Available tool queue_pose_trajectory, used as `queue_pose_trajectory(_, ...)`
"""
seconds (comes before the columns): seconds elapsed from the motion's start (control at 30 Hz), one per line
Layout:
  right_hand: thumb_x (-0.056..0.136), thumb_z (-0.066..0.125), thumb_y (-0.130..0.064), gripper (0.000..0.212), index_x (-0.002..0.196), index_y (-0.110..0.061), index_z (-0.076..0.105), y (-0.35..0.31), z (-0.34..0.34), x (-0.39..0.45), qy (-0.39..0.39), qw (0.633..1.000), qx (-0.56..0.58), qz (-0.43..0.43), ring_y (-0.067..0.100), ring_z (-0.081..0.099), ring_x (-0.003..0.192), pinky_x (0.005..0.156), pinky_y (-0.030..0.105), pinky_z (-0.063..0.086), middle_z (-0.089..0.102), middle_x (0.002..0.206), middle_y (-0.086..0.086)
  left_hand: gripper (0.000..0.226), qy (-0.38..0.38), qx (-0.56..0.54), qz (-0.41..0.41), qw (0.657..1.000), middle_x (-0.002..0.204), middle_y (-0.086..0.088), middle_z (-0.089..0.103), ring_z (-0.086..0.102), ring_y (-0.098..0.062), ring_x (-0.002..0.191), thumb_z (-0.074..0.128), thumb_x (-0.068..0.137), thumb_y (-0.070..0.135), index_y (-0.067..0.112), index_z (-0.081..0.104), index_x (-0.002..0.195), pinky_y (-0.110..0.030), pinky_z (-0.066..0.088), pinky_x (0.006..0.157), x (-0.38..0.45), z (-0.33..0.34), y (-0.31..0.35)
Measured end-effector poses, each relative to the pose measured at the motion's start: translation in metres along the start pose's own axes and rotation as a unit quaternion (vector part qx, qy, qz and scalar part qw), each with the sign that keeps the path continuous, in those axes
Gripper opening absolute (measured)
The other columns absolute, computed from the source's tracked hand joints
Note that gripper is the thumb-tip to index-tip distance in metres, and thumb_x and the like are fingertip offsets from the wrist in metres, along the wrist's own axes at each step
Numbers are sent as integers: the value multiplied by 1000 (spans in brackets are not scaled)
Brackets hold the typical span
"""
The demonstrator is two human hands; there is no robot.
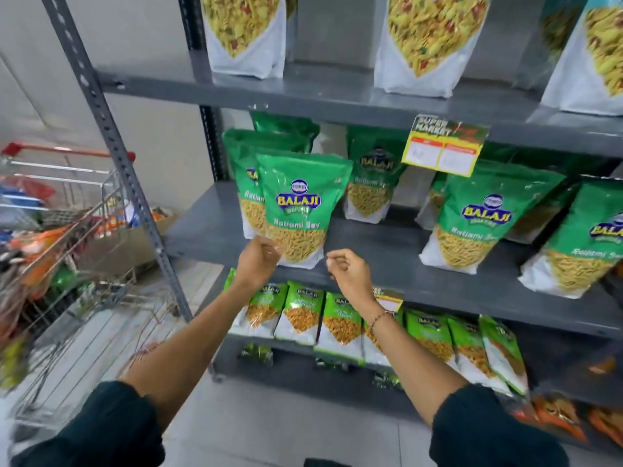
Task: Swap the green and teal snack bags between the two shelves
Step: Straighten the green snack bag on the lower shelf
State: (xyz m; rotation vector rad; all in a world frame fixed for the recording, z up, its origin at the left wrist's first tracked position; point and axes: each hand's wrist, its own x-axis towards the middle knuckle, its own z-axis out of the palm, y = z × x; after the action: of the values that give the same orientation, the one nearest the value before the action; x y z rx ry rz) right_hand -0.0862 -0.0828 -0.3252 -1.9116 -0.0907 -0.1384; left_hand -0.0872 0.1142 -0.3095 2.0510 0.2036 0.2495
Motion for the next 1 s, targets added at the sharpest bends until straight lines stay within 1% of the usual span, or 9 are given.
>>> queue_pose_trajectory(0.1,85,62,-23,37,118,-11,51,16,8,17,0,999,-28,35,19,58,102,87,32,50,58,117,8,59,11,-14,-51,999,93,-36,45,53,-1,57,73,76,20,-14,45,114,-21,52,60,16,1,-22)
queue_pose_trajectory(0.17,83,65,-26,60,133,-11,36,23,11,32,-22,997,-43,54,22,48,122,98,35,45,43,138,10,83,-4,-19,-75,997,128,-29,41,61,-12,95,77,72,22,-7,30,135,-28,53,82,28,2,-26)
queue_pose_trajectory(0.2,82,66,-28,68,138,-12,30,25,13,40,-36,996,-50,59,23,42,129,103,39,41,36,145,10,91,-14,-22,-88,996,143,-22,31,52,-21,116,77,73,19,0,21,142,-34,48,96,33,2,-23)
queue_pose_trajectory(0.23,81,66,-30,75,141,-13,24,25,15,47,-51,995,-57,62,24,37,133,107,42,38,32,149,10,95,-30,-24,-94,995,150,-16,23,44,-24,125,76,75,16,6,14,145,-34,43,100,38,3,-23)
queue_pose_trajectory(0.3,80,67,-32,81,143,-15,19,28,19,60,-76,993,-68,65,25,34,135,108,43,36,31,151,10,93,-70,-12,-79,994,154,-10,22,41,-18,122,73,78,13,9,10,147,-28,42,89,46,6,-21)
queue_pose_trajectory(0.47,76,73,-17,53,123,-9,50,31,27,81,-84,995,-41,28,19,59,111,93,33,48,63,122,10,89,-81,47,-48,994,148,-14,39,39,-31,135,76,74,21,9,22,144,-44,40,104,64,14,-29)
queue_pose_trajectory(0.57,71,76,-13,49,115,-4,56,28,29,85,-46,998,-32,22,10,58,92,81,20,48,67,111,12,80,-22,75,-50,996,121,-15,59,55,-29,108,79,69,23,6,37,135,-37,45,88,66,22,-29)
queue_pose_trajectory(0.7,66,80,-10,49,110,-2,60,37,15,86,0,1000,-16,24,10,60,84,64,1,45,70,103,14,74,-7,50,-41,998,96,-7,58,54,-25,89,82,64,25,6,45,125,-42,49,82,62,40,-25)
queue_pose_trajectory(1.0,66,78,-5,45,108,-2,61,63,-68,94,93,995,-10,28,12,63,84,64,1,47,68,97,7,64,-85,15,-2,996,75,1,49,42,-17,72,86,60,19,4,49,109,-38,42,68,79,116,23)
